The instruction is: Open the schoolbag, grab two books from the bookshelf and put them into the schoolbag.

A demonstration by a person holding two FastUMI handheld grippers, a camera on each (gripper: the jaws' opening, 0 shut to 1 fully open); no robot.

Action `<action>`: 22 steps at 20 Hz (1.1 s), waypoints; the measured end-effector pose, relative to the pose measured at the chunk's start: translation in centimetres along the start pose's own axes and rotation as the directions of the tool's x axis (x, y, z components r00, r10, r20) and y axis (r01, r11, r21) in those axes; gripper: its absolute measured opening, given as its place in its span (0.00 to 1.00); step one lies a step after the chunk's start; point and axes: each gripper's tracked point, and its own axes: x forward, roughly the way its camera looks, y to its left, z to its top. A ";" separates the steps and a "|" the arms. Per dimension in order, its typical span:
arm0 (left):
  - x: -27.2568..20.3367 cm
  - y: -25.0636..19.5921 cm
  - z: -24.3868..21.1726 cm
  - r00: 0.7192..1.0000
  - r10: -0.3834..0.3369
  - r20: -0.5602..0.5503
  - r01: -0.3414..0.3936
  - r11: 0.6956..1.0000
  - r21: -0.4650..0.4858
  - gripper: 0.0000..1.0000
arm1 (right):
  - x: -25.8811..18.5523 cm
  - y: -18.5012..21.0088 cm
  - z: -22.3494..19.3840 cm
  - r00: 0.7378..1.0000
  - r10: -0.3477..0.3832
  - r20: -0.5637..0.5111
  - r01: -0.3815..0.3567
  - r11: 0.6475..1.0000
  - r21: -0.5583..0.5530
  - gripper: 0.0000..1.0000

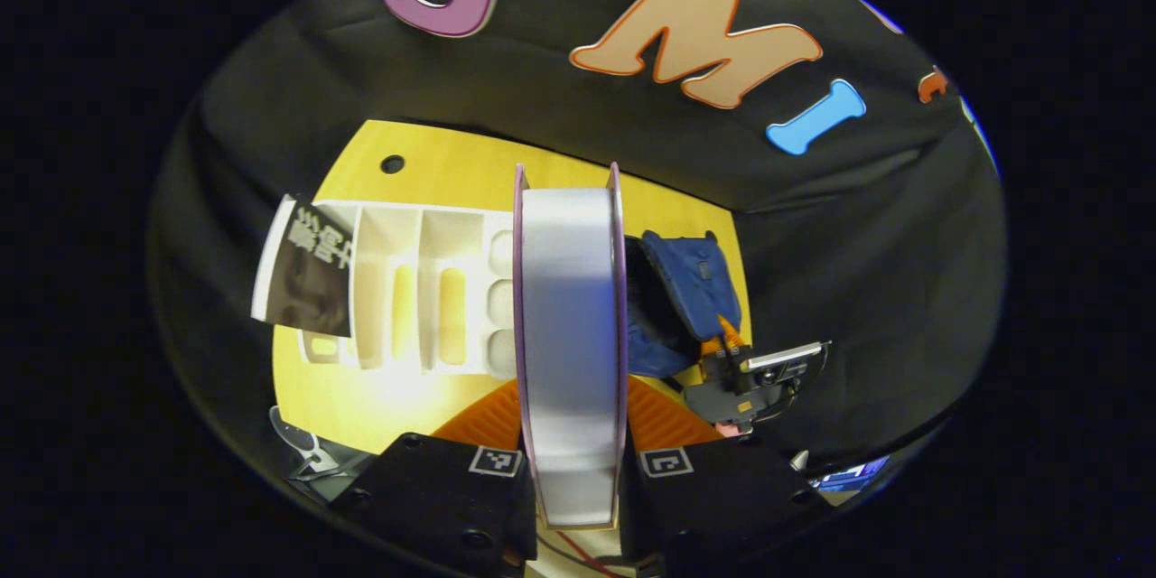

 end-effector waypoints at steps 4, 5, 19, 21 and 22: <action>6.4 -2.9 0.3 0.994 -0.105 0.031 0.106 0.994 -0.028 0.33 | 0.0 -0.2 0.1 1.000 -0.006 -0.001 0.006 1.000 0.028 0.04; 8.1 -3.4 0.1 0.992 -0.123 0.033 0.124 0.991 -0.042 0.33 | 0.0 -0.3 0.1 1.000 -0.008 -0.002 0.008 0.999 0.037 0.03; 24.7 -8.4 -3.1 0.916 -0.358 0.178 0.382 0.916 -0.123 0.33 | -0.2 -1.6 1.3 0.998 -0.020 0.057 0.013 0.993 0.114 0.05; 26.5 -8.5 -3.2 0.911 -0.362 0.198 0.390 0.913 -0.121 0.33 | -0.2 -1.4 1.4 0.998 -0.018 0.065 0.010 0.993 0.121 0.05; 27.3 -8.9 -3.4 0.910 -0.366 0.197 0.394 0.910 -0.129 0.33 | -0.3 -1.4 1.4 0.998 -0.015 0.067 0.006 0.992 0.125 0.05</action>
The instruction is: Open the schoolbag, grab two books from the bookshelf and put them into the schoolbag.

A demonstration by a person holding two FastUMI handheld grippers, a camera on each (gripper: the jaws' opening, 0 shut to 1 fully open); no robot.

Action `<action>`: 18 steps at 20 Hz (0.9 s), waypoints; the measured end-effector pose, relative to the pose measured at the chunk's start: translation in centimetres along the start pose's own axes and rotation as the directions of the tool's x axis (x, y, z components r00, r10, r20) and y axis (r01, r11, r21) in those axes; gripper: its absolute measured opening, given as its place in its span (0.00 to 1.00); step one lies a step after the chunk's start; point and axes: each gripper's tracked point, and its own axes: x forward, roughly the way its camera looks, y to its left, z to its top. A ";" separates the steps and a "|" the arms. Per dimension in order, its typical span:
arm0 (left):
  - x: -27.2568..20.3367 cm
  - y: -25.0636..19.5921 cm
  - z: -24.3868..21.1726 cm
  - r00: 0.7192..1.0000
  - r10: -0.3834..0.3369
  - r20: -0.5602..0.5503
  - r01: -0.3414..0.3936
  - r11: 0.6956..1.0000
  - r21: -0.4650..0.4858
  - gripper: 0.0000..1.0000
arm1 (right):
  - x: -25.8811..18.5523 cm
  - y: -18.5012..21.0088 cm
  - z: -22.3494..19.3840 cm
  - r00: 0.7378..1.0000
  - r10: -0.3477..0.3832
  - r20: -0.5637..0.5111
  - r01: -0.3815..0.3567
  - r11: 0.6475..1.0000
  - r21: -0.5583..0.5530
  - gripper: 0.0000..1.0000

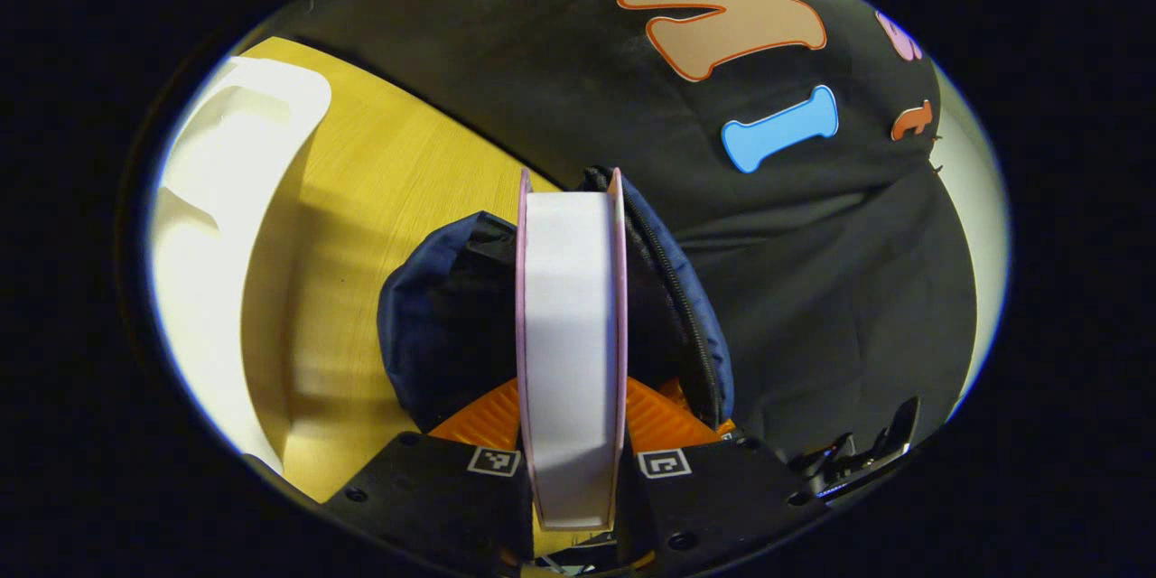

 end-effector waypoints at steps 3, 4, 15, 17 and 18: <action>2.5 0.0 -0.8 1.000 -0.003 -0.010 0.003 1.000 -0.007 0.33 | -0.3 0.4 -0.2 1.000 0.010 0.005 -0.010 1.000 0.000 0.05; 3.4 0.1 -1.0 1.000 0.005 -0.003 -0.004 1.000 0.008 0.34 | -0.5 0.6 0.0 1.000 0.015 0.009 -0.015 1.000 -0.001 0.05; 9.8 0.0 -2.3 0.992 -0.122 -0.011 0.121 0.990 -0.069 0.36 | -0.6 0.4 0.2 1.000 0.016 0.023 -0.016 1.000 0.001 0.05; 10.5 1.0 -2.5 0.995 -0.095 -0.026 0.094 0.995 -0.038 0.36 | -0.4 0.3 0.1 1.000 0.012 0.018 -0.012 1.000 0.008 0.05; 11.0 1.5 -2.3 0.997 -0.077 -0.031 0.076 0.997 -0.023 0.41 | -0.2 0.2 0.0 1.000 0.012 0.014 -0.013 1.000 0.017 0.05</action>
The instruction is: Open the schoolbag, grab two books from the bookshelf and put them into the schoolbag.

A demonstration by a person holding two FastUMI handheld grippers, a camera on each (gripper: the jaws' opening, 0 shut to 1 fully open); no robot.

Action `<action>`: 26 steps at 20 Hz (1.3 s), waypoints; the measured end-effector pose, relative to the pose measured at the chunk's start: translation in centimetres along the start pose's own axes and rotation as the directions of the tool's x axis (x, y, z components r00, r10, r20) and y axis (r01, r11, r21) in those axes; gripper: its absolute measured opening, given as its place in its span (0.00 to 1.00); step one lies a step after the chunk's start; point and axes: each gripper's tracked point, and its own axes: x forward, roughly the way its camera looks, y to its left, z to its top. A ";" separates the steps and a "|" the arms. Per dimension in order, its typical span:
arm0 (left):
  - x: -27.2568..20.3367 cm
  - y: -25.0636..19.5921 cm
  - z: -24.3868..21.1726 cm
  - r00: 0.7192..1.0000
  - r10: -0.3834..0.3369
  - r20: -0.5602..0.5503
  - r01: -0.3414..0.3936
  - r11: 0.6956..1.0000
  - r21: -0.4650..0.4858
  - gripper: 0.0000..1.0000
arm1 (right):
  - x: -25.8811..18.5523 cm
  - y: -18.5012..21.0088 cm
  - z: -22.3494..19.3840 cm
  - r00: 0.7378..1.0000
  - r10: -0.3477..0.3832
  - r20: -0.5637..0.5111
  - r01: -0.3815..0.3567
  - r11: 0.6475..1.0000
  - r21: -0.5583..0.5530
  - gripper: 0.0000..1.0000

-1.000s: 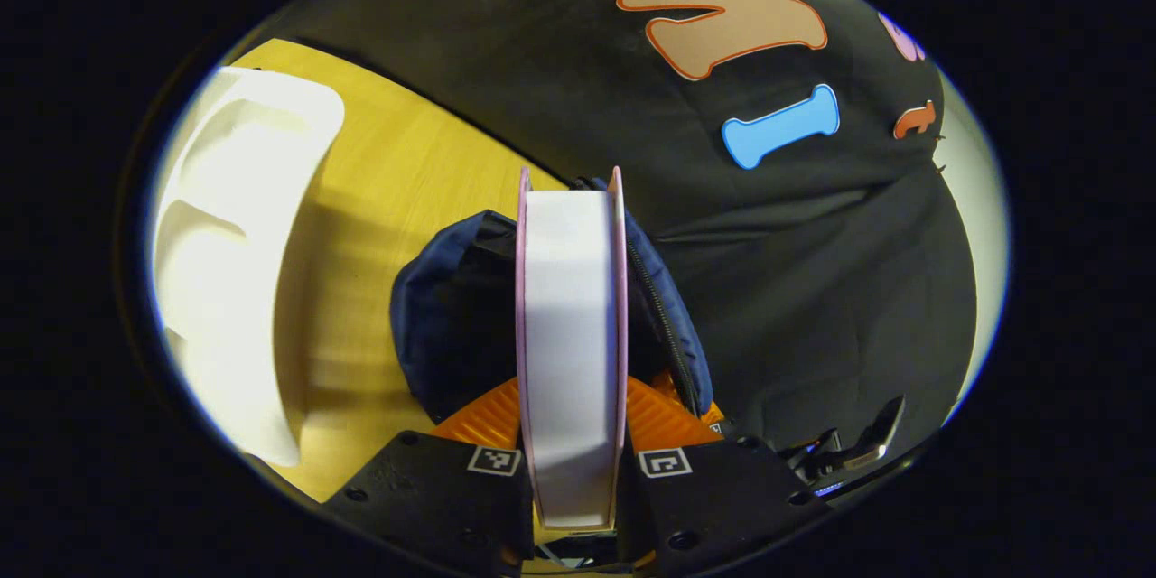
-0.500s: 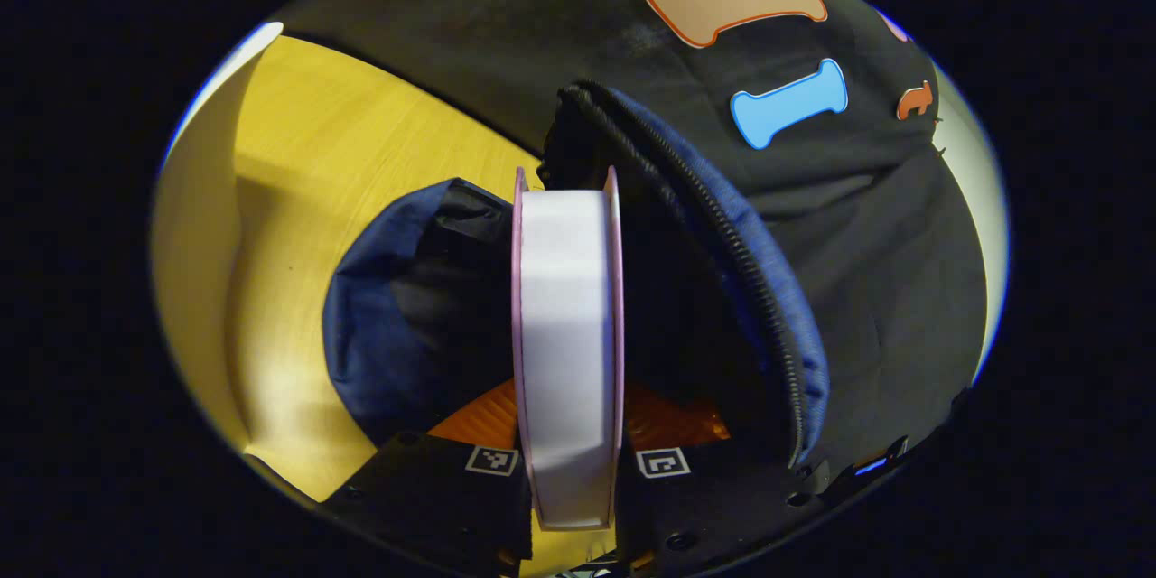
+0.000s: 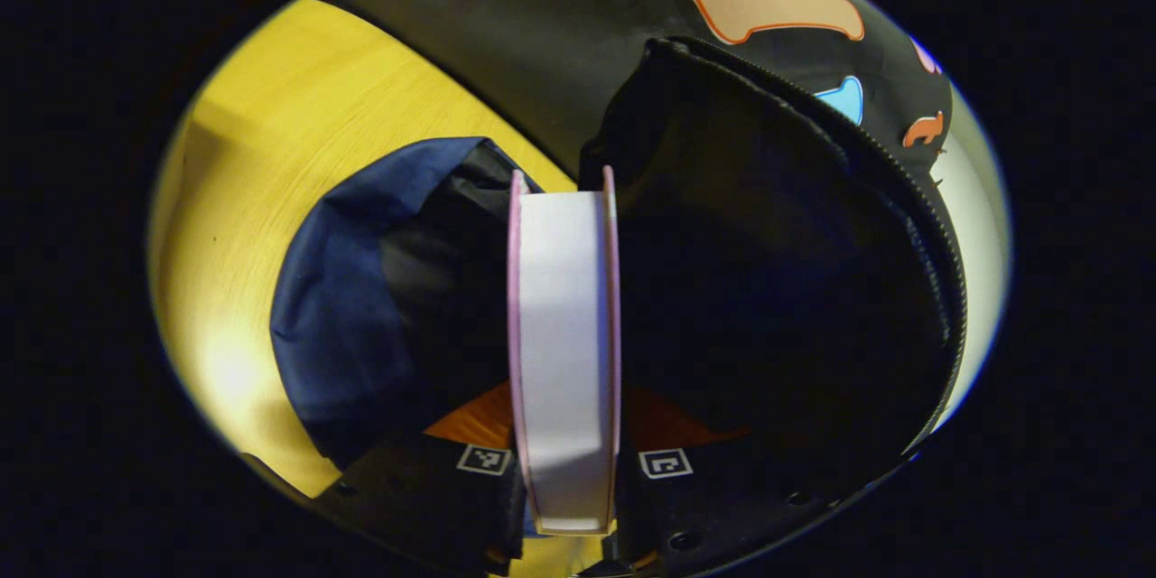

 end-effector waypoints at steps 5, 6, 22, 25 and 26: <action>-0.6 2.6 0.3 0.994 0.109 -0.011 -0.108 0.992 0.060 0.71 | 0.4 0.5 -0.3 1.000 0.007 -0.008 -0.007 1.000 -0.012 0.05; -1.1 2.8 0.5 0.992 0.124 -0.003 -0.123 0.990 0.062 0.78 | 0.4 0.5 -0.3 1.000 0.008 -0.009 -0.008 1.000 -0.013 0.05; -13.1 1.4 0.5 0.967 0.253 -0.021 -0.243 0.947 0.210 0.97 | 0.6 0.5 -0.6 0.999 0.001 -0.032 -0.002 0.999 -0.038 0.05; -15.8 -0.3 1.2 0.970 0.241 -0.029 -0.227 0.942 0.248 0.96 | 0.8 0.9 -0.8 0.999 0.011 -0.037 -0.013 0.999 -0.052 0.02; -16.6 -0.7 1.5 0.970 0.239 -0.028 -0.224 0.939 0.259 0.96 | 0.8 1.0 -0.8 0.999 0.013 -0.037 -0.015 0.998 -0.057 0.02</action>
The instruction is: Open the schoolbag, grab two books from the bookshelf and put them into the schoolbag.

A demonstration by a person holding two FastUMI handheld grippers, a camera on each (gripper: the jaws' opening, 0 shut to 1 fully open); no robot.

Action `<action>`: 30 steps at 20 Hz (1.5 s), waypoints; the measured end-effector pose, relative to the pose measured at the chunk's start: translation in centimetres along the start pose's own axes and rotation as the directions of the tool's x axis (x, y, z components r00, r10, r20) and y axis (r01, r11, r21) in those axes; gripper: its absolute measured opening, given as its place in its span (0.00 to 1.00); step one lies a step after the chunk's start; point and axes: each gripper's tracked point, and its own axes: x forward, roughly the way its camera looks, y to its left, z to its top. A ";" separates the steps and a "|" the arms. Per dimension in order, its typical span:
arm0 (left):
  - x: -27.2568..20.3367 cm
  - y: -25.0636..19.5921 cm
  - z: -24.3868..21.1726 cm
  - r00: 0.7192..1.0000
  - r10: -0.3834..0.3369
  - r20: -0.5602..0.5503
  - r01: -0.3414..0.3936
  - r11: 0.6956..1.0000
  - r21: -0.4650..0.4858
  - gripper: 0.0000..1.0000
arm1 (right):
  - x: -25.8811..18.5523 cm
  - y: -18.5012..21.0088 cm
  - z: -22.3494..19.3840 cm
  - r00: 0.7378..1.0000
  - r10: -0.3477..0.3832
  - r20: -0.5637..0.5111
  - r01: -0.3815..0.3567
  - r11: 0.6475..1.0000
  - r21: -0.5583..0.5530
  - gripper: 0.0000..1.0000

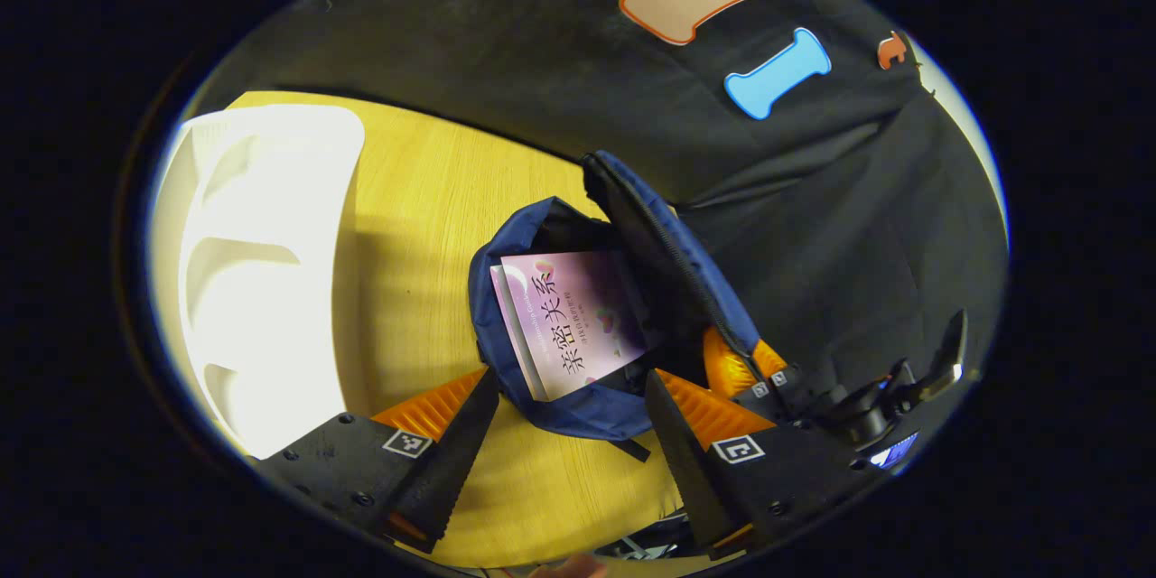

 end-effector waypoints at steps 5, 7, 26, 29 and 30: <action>-5.0 0.9 0.3 0.998 0.028 -0.056 -0.025 0.998 0.050 0.96 | 0.2 0.3 -0.2 1.000 0.008 -0.001 -0.008 1.000 -0.016 0.02; -7.2 1.5 -0.1 0.995 0.022 -0.093 -0.019 0.999 0.033 0.96 | 0.2 0.3 -0.1 1.000 0.007 -0.001 -0.007 1.000 -0.020 0.05; -28.8 20.2 11.5 0.921 0.378 0.093 -0.355 0.913 -0.203 0.96 | 1.1 0.9 -0.4 0.999 -0.002 -0.037 0.001 0.999 -0.041 0.03; -31.7 24.6 12.3 0.883 0.456 0.109 -0.429 0.880 -0.203 0.96 | 1.4 0.8 -0.5 0.999 -0.019 -0.048 0.017 0.999 -0.034 0.05; -32.4 25.9 12.5 0.872 0.478 0.107 -0.453 0.870 -0.198 0.96 | 1.4 0.8 -0.5 0.998 -0.022 -0.051 0.020 0.999 -0.030 0.03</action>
